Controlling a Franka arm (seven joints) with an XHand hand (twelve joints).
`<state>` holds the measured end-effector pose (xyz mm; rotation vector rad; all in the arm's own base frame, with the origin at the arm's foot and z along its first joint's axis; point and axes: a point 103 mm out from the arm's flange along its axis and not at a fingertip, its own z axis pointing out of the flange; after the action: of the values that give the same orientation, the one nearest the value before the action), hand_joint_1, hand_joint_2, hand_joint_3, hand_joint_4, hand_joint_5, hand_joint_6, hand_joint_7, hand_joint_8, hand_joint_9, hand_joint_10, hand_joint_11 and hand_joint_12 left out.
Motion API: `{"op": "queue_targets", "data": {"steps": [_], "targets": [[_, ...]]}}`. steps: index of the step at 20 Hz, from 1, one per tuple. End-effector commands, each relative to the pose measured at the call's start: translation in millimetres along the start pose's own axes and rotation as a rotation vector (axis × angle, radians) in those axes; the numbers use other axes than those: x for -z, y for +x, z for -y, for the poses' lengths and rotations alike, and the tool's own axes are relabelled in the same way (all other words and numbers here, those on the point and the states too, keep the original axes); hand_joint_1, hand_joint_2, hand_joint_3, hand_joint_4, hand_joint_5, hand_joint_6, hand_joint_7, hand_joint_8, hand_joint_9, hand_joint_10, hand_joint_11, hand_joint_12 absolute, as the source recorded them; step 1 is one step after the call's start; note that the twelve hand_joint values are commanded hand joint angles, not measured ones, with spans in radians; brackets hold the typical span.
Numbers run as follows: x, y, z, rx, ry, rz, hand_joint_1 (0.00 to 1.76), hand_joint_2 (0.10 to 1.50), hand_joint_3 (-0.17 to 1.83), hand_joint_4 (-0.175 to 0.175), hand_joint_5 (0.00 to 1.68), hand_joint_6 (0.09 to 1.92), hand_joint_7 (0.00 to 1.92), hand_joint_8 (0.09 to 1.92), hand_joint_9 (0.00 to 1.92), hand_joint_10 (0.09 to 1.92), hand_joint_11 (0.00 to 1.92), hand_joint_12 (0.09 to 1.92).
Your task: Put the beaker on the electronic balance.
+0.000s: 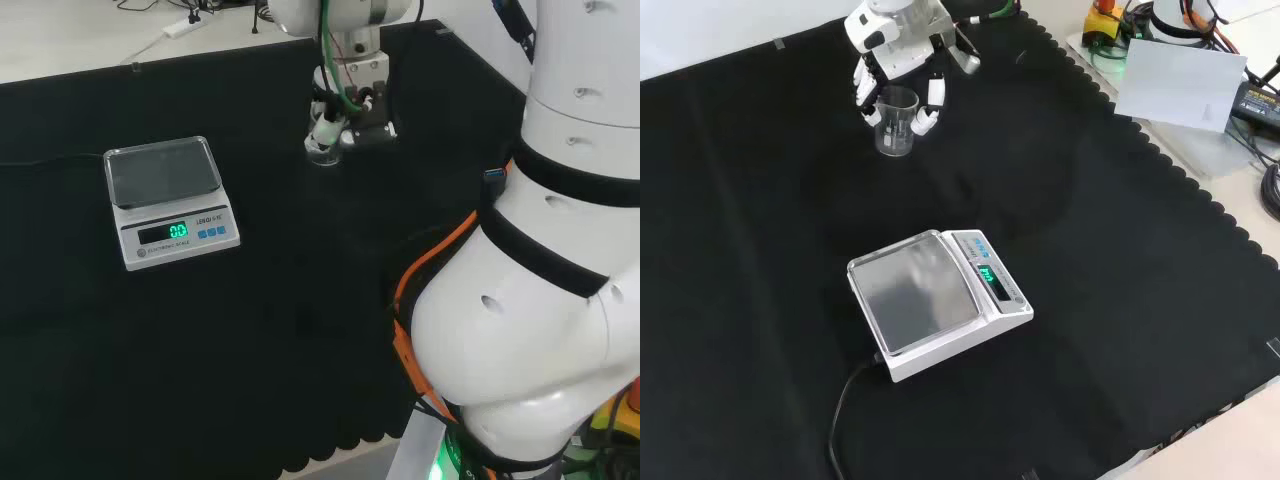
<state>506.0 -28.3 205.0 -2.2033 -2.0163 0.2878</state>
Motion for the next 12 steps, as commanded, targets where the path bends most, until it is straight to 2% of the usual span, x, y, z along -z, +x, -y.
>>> {"op": "queue_targets", "data": {"steps": [1,12], "targets": [[14,20,3,0.030,-0.004,0.011,1.19,0.61,0.77,-0.107,0.72,1.14,0.93,1.03,1.06,0.79,0.79,1.22],[39,73,10,0.101,-0.019,0.041,1.19,0.60,0.78,-0.104,0.71,1.13,0.93,1.02,1.06,0.79,0.79,1.22]]}}
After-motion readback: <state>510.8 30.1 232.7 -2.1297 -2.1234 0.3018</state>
